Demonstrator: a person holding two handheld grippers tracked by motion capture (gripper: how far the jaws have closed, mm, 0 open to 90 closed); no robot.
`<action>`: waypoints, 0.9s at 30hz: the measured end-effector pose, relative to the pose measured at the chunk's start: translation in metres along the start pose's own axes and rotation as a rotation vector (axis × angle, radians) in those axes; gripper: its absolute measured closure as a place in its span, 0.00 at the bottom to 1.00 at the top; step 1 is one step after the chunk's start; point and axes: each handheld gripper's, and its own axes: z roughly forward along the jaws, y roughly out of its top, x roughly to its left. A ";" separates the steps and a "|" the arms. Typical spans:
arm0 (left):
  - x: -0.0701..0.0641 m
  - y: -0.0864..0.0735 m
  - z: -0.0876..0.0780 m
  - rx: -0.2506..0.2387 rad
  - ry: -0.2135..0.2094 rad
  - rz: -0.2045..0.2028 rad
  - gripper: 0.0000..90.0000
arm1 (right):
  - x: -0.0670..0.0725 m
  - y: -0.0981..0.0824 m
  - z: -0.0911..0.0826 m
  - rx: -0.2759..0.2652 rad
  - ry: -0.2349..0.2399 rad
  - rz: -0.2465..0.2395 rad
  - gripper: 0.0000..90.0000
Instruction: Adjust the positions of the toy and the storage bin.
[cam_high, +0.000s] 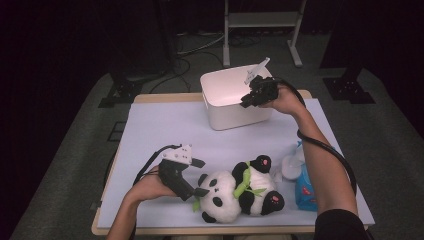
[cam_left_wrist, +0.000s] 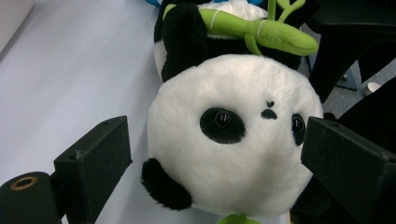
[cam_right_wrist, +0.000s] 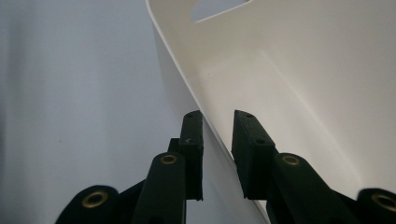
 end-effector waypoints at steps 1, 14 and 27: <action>0.000 0.000 0.000 0.001 0.000 -0.001 0.08 | 0.000 0.000 0.000 0.004 0.008 -0.005 0.83; 0.000 0.000 -0.001 -0.001 0.001 -0.001 0.08 | 0.002 0.004 -0.001 0.021 0.060 -0.023 0.90; 0.000 0.000 0.000 0.001 0.000 -0.003 0.08 | 0.012 0.007 -0.001 0.021 0.142 -0.059 0.97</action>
